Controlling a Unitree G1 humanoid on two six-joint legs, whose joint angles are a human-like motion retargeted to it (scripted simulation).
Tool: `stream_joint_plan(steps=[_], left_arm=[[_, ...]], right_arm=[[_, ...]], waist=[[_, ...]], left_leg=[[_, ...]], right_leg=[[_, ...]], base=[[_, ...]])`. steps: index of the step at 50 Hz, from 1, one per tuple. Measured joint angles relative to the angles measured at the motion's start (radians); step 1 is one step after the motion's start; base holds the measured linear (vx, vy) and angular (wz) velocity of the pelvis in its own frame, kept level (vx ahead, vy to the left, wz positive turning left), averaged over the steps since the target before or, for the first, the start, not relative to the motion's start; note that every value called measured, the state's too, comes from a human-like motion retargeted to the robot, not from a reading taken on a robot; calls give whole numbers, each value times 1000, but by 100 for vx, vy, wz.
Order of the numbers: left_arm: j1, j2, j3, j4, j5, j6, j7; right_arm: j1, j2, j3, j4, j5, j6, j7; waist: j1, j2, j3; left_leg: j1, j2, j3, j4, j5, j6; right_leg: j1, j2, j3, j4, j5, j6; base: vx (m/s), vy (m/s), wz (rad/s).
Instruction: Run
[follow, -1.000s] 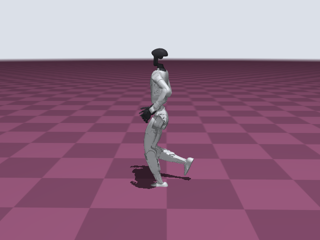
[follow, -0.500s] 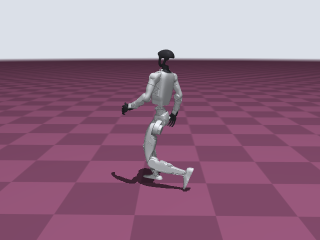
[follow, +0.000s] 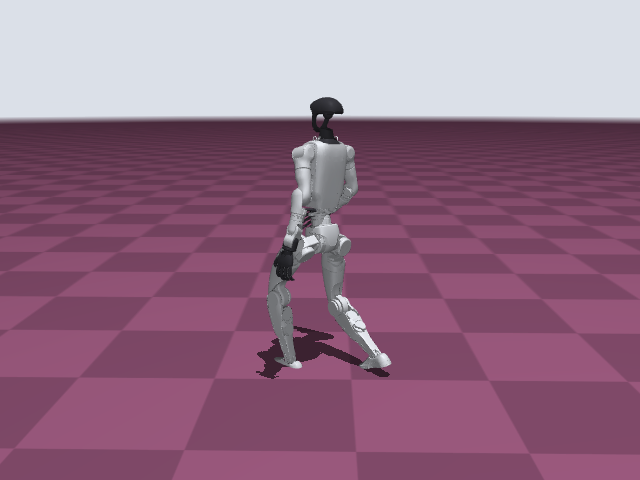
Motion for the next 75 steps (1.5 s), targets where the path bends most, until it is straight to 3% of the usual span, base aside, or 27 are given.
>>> stream_joint_plan(steps=[2, 5, 10, 16, 24, 30, 35, 40, 49, 53, 58, 62, 68, 72, 75], left_arm=[[-62, 13, 9, 19, -19, 4, -15], [-143, 27, -12, -3, -30, 6, -21], [-267, 54, -59, -81, -41, -9, 7], [-428, 97, -76, -192, -73, -41, 66], [-538, 97, -124, -274, -103, -79, 65], [-523, 60, -178, -239, -85, -68, -9], [-489, 28, -233, -177, -32, -52, -93], [-462, -9, -280, -115, -8, -38, -133], [-478, -58, -324, -25, -55, -8, -178], [-488, -54, -320, -16, -80, -6, -174], [-490, -32, -309, -2, -102, -5, -160], [-490, -6, -308, 26, -107, -2, -158], [-506, 51, -311, 70, -89, 4, -144], [-526, 79, -314, 83, -68, 9, -116], [-539, 84, -328, 71, -42, 10, -100]], right_arm=[[-25, 28, 23, 52, -12, 7, 29], [-32, 43, 51, 94, -11, 13, 73], [-7, 39, 82, 135, -7, 14, 107], [4, 27, 88, 181, -12, 17, 102], [32, 58, 112, 302, -8, 39, 108], [57, 90, 160, 366, -28, 53, 156], [61, 91, 201, 383, -75, 59, 207], [45, 70, 224, 405, -103, 59, 219], [-26, 1, 165, 460, -72, 66, 182], [-57, -19, 116, 462, -47, 64, 161], [-93, -31, 59, 425, 1, 54, 130], [-130, -38, 33, 365, 31, 45, 118], [-201, -48, 31, 269, 48, 34, 121], [-247, -46, 57, 243, 39, 39, 122], [-283, -40, 82, 256, 23, 49, 127]], waist=[[-36, -102, 34], [-80, -166, 53], [-152, -200, 68], [-179, -161, 103], [-137, -98, 139], [-73, -37, 158], [-8, 48, 164], [58, 86, 161], [148, 60, 117], [177, 47, 96], [186, 15, 102], [146, -51, 144], [57, -153, 223], [16, -189, 249], [4, -192, 250]], left_leg=[[114, -85, 75, -103, 9, 46], [225, -155, 114, -202, 8, 84], [357, -216, 113, -267, -16, 89], [522, -184, 60, -342, -80, 73], [614, -95, -4, -200, -230, 81], [644, -43, -129, 3, -328, 74], [668, 1, -304, 157, -380, 30], [628, 42, -341, 287, -391, 7], [453, 276, 46, 422, -363, 71], [456, 334, 200, 407, -305, 39], [503, 295, 272, 247, -237, -20], [556, 194, 298, 49, -226, 0], [576, 38, 241, -136, -166, 12], [525, -12, 190, -165, -141, -12], [457, 13, 214, -137, -141, -22]], right_leg=[[-47, -169, 18, 196, 94, 12], [-155, -310, 38, 403, 191, -13], [-300, -382, 26, 483, 108, -51], [-398, -222, 15, 239, 53, -13], [-382, 51, 113, -64, 152, 62], [-293, 207, 139, -95, 150, 25], [-209, 337, 103, -153, 140, -19], [-187, 359, 32, -173, 109, -39], [-188, 148, -323, -221, 56, -31], [-167, 67, -543, -258, 87, -36], [-152, -48, -718, -225, 183, -22], [-196, -238, -690, -67, 263, 13], [-324, -465, -441, 133, 290, 73], [-353, -513, -333, 151, 290, 115], [-350, -519, -315, 115, 276, 151]], base=[[50, 21, -26], [47, 19, -22], [46, 8, -19], [43, -2, -20], [35, -5, -20], [28, -8, -35], [23, -7, -20], [14, -4, 53], [2, -7, 203], [-8, -13, 261], [-13, -11, 255], [-17, -3, 280], [-21, -2, 270], [-19, -3, 219], [-17, 3, 182]])
